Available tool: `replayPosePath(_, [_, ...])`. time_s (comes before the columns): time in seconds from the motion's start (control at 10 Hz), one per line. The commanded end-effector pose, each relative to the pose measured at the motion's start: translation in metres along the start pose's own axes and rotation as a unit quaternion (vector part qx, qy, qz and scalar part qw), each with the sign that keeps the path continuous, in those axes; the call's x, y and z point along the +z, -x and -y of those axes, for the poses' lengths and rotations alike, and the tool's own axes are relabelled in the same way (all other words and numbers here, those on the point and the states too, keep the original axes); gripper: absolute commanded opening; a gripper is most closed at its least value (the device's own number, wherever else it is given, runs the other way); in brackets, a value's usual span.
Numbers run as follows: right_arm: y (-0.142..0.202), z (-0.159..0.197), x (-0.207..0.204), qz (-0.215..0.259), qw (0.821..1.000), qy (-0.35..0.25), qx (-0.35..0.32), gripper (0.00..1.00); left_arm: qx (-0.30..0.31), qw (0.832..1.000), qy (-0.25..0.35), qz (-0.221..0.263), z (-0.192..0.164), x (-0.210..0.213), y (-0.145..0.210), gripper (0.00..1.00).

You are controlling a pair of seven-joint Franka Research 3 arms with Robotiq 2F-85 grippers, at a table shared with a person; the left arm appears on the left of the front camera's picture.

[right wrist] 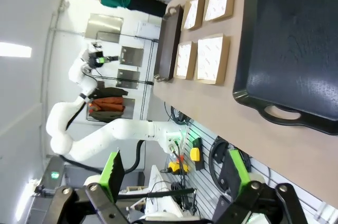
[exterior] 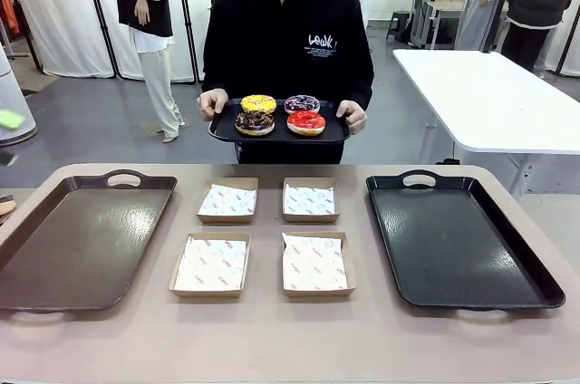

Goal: Individually package the donuts and arrange them on the tray.
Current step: Pick up one Paper togo box.

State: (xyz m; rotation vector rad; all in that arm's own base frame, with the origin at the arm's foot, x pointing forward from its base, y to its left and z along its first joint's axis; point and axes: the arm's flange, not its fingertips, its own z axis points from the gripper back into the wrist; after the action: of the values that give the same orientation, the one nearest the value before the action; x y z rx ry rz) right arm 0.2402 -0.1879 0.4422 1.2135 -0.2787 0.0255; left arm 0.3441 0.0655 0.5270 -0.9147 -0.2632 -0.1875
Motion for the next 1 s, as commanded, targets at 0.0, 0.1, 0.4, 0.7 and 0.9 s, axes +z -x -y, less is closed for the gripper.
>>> replayPosePath(0.0, [-0.001,0.001,0.000,0.007,1.000,-0.008,0.005,1.00,-0.013,0.992,-0.112,-0.057,0.025,-0.048,-0.016,1.00])
replayPosePath(0.1, [-0.001,0.001,0.000,0.007,1.000,-0.008,0.005,1.00,-0.027,0.982,-0.169,-0.086,0.041,-0.084,-0.025,1.00])
replayPosePath(0.4, [-0.001,0.001,0.000,0.007,1.000,-0.008,0.005,1.00,-0.051,0.950,-0.279,-0.132,0.058,-0.193,-0.030,1.00])
replayPosePath(0.7, [-0.001,0.001,0.000,0.007,1.000,-0.008,0.005,1.00,-0.058,0.925,-0.353,-0.125,0.057,-0.265,-0.013,1.00])
replayPosePath(0.9, [-0.001,0.001,0.000,0.007,1.000,-0.008,0.005,1.00,-0.041,0.915,-0.381,-0.124,0.038,-0.297,0.002,1.00])
